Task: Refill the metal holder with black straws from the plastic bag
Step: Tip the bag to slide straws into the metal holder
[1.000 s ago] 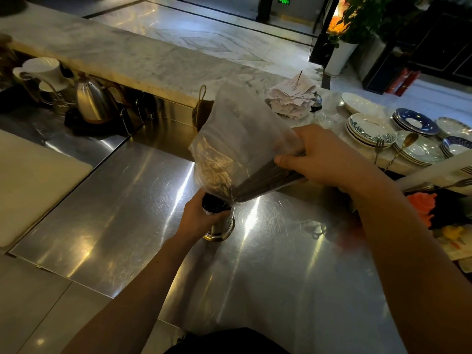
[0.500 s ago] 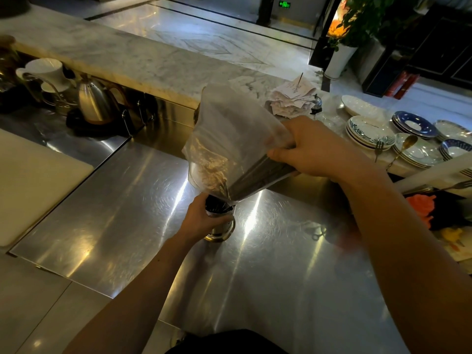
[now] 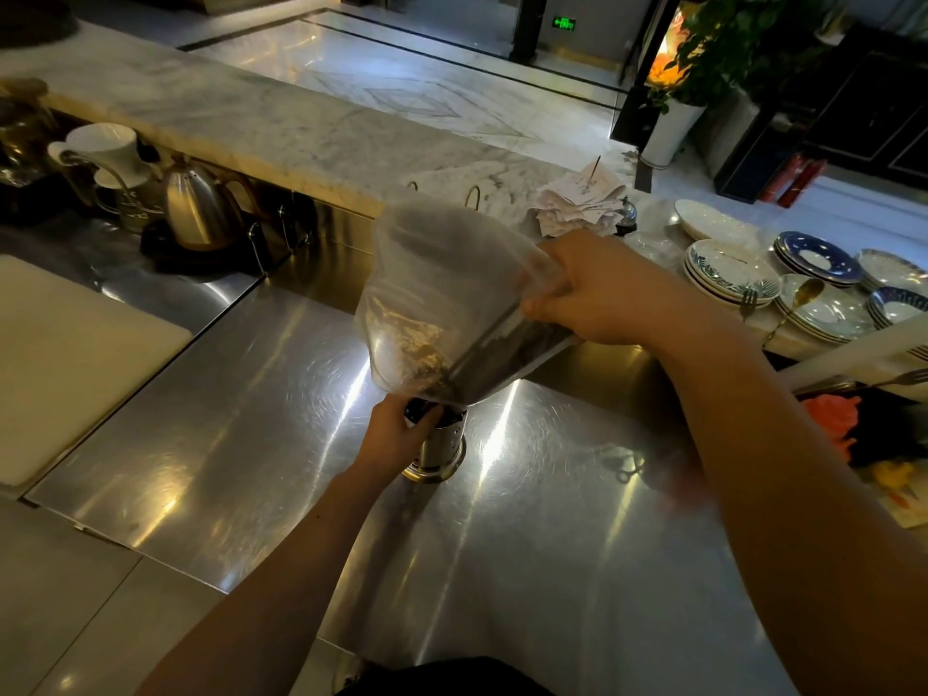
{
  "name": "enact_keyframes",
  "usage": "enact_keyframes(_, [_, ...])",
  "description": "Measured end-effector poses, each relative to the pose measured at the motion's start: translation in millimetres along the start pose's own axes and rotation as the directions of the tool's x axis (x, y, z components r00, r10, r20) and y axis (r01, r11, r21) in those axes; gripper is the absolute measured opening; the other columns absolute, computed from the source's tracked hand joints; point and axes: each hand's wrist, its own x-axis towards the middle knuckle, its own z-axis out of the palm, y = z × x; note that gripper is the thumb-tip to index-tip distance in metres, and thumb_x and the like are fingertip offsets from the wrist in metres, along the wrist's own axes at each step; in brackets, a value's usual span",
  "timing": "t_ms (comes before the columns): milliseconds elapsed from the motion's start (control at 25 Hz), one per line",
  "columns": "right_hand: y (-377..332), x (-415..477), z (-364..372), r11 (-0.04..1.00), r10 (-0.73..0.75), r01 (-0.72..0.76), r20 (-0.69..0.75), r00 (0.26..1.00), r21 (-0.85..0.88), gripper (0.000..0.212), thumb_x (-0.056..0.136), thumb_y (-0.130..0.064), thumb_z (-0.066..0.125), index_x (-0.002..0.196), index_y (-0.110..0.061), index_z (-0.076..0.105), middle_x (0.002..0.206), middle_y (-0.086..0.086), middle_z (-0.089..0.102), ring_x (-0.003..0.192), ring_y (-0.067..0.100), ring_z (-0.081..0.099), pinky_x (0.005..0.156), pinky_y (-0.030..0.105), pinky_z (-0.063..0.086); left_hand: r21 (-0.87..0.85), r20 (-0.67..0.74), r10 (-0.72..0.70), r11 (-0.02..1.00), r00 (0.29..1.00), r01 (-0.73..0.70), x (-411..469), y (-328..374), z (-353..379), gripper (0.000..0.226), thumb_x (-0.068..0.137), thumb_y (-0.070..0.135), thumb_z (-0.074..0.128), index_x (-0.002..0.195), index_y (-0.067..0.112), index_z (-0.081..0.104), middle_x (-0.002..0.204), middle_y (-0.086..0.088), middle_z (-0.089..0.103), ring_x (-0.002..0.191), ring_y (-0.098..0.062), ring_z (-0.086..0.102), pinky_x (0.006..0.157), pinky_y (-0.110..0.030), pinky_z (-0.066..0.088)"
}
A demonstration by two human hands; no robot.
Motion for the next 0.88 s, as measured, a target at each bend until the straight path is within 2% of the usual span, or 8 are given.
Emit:
enact_keyframes(120, [-0.6, 2.5, -0.2, 1.0, -0.011, 0.011, -0.004, 1.0, -0.016, 0.011, 0.088, -0.027, 0.067, 0.093, -0.024, 0.057, 0.082, -0.001, 0.056, 0.077, 0.016, 0.054, 0.059, 0.026, 0.038, -0.029, -0.007, -0.023, 0.999, 1.0, 0.023, 0.5, 0.9, 0.3, 0.036, 0.088, 0.023, 0.069, 0.121, 0.009, 0.063, 0.122, -0.01, 0.066, 0.115, -0.024, 0.059, 0.091, -0.024, 0.041])
enact_keyframes(200, [-0.6, 2.7, 0.2, 1.0, -0.017, 0.017, 0.0, 1.0, -0.009, 0.015, 0.088, -0.026, 0.067, 0.087, -0.027, 0.052, 0.078, -0.004, 0.055, 0.074, 0.015, 0.054, 0.057, 0.025, 0.037, -0.029, -0.009, -0.028, 0.999, 1.0, 0.027, -0.3, 1.5, 0.6, 0.033, 0.09, 0.021, 0.067, 0.119, 0.008, 0.064, 0.122, -0.011, 0.067, 0.115, -0.024, 0.06, 0.091, -0.024, 0.041])
enact_keyframes(360, [-0.5, 2.5, -2.3, 1.0, -0.025, 0.025, 0.003, 1.0, -0.015, 0.017, 0.087, -0.027, 0.068, 0.098, -0.029, 0.054, 0.077, -0.009, 0.052, 0.074, 0.014, 0.054, 0.059, 0.024, 0.038, -0.044, -0.03, 0.001, 0.999, 1.0, -0.002, -2.0, 6.2, 0.6, 0.037, 0.087, 0.017, 0.07, 0.121, 0.007, 0.061, 0.119, -0.006, 0.065, 0.111, -0.017, 0.058, 0.089, -0.018, 0.039])
enact_keyframes(520, [-2.9, 3.5, -4.9, 0.997, -0.038, 0.037, 0.021, 0.999, 0.075, 0.024, 0.083, -0.025, 0.073, 0.106, -0.023, 0.064, 0.085, -0.002, 0.065, 0.076, 0.019, 0.067, 0.065, 0.029, 0.052, -0.117, -0.002, -0.011, 0.993, 1.0, 0.011, -3.0, 11.3, -0.3, 0.048, 0.077, 0.014, 0.08, 0.12, 0.008, 0.06, 0.112, 0.003, 0.062, 0.1, -0.008, 0.055, 0.077, -0.001, 0.037])
enact_keyframes(600, [-2.0, 4.3, -5.1, 0.994, 0.003, -0.003, -0.001, 1.0, 0.113, 0.041, 0.08, -0.024, 0.077, 0.118, -0.02, 0.062, 0.096, 0.001, 0.066, 0.08, 0.019, 0.068, 0.065, 0.028, 0.055, -0.096, -0.028, -0.014, 0.995, 1.0, 0.011, -1.3, 10.2, 0.2, 0.038, 0.085, 0.017, 0.073, 0.119, 0.007, 0.061, 0.117, -0.005, 0.065, 0.105, -0.014, 0.059, 0.084, -0.008, 0.04])
enact_keyframes(720, [0.6, 2.2, -6.7, 0.976, 0.014, -0.016, 0.01, 1.0, 0.218, 0.05, 0.074, -0.019, 0.081, 0.12, -0.019, 0.061, 0.109, 0.002, 0.064, 0.088, 0.019, 0.066, 0.07, 0.03, 0.059, -0.083, -0.091, -0.042, 0.996, 0.995, 0.034, 0.8, 8.6, 1.0, 0.029, 0.092, 0.016, 0.064, 0.119, 0.004, 0.062, 0.121, -0.013, 0.066, 0.113, -0.026, 0.06, 0.089, -0.022, 0.041])
enact_keyframes(840, [6.0, -3.0, -9.9, 0.948, 0.051, -0.056, 0.024, 0.998, 0.312, 0.047, 0.072, -0.011, 0.081, 0.111, -0.022, 0.058, 0.103, -0.004, 0.06, 0.082, 0.01, 0.063, 0.054, 0.011, 0.051, -0.089, -0.086, -0.051, 0.995, 0.995, 0.044, 0.2, 8.0, 2.3, 0.029, 0.094, 0.015, 0.061, 0.12, 0.004, 0.061, 0.123, -0.014, 0.065, 0.112, -0.023, 0.059, 0.088, -0.022, 0.04])
enact_keyframes(880, [7.9, -3.8, -9.2, 0.952, 0.07, -0.07, 0.01, 0.997, 0.298, 0.046, 0.072, -0.011, 0.081, 0.108, -0.023, 0.057, 0.101, -0.005, 0.06, 0.083, 0.01, 0.062, 0.054, 0.011, 0.05, -0.089, -0.087, -0.063, 0.995, 0.994, 0.055, 0.1, 7.4, 2.7, 0.029, 0.095, 0.015, 0.059, 0.121, 0.004, 0.06, 0.124, -0.014, 0.064, 0.113, -0.024, 0.059, 0.087, -0.02, 0.039])
